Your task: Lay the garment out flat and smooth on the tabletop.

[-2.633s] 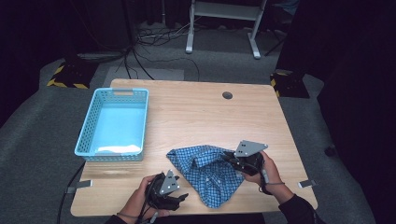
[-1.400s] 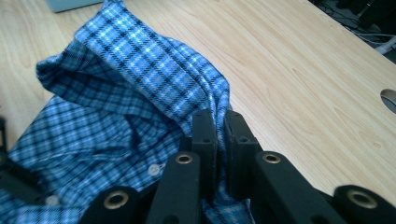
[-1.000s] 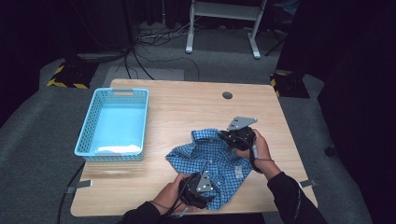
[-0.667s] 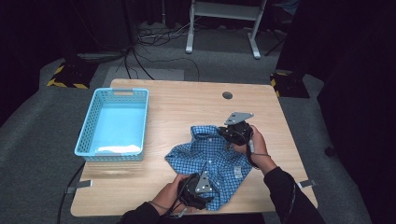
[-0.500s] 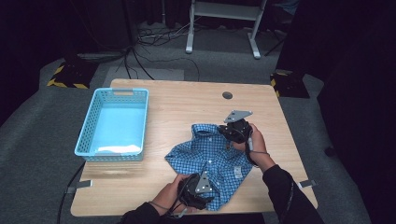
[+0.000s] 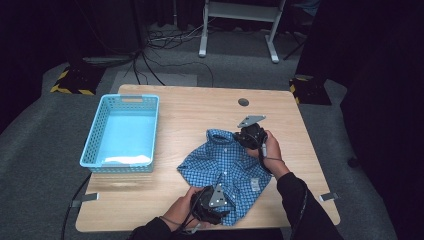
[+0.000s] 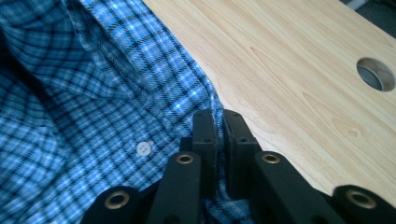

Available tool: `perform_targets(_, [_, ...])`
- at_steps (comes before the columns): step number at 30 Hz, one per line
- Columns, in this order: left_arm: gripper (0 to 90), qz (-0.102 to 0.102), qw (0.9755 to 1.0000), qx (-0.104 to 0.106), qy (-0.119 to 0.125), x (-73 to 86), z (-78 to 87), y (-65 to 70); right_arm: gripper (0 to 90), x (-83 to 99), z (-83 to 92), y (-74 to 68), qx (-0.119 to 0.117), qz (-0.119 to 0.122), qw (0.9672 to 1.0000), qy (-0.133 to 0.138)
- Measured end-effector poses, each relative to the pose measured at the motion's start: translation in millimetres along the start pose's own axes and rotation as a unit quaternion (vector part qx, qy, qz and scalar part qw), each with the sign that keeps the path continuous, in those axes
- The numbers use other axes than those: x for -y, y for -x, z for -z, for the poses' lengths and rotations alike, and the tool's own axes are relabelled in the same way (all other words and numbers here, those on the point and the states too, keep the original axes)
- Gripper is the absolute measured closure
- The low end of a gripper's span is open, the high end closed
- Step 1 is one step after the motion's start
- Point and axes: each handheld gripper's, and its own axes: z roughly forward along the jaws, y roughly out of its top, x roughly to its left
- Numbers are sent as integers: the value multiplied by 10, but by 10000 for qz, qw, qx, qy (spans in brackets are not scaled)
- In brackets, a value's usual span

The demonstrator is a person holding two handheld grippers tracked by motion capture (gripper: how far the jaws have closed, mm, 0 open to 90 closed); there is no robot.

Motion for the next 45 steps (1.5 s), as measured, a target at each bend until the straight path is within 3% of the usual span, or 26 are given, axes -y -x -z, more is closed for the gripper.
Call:
perform_targets(13, [403,29,10000,-22,40,-3,-17,0,850,39,-232,22,118,-106,9992,-354])
perform_targets(22, [399,46,10000,-36,63,0,-22,4,839,100,-348,72,169,-323,9983,-464])
perform_targets(29, [397,53,10000,-51,65,-4,-26,7,738,115,-412,77,365,-357,9972,-546])
perform_targets(32, [390,63,10000,-44,38,-14,-23,11,628,109,-380,86,561,-384,9965,-479])
perform_targets(36, [308,-8,9999,-76,-75,-56,22,-6,536,82,-228,111,616,-435,9969,-240])
perform_targets(38, [295,22,9998,-196,-27,-70,92,-51,519,77,-126,111,554,-420,9975,-119])
perform_targets(40, [290,181,9995,-224,132,-69,184,-120,490,86,-13,100,549,-372,9978,7])
perform_targets(43, [289,344,9982,-463,178,-71,300,-222,477,112,134,76,447,-333,9984,115])
perform_targets(45, [290,426,9972,-581,216,-75,346,-280,476,150,227,37,258,-307,9989,223])
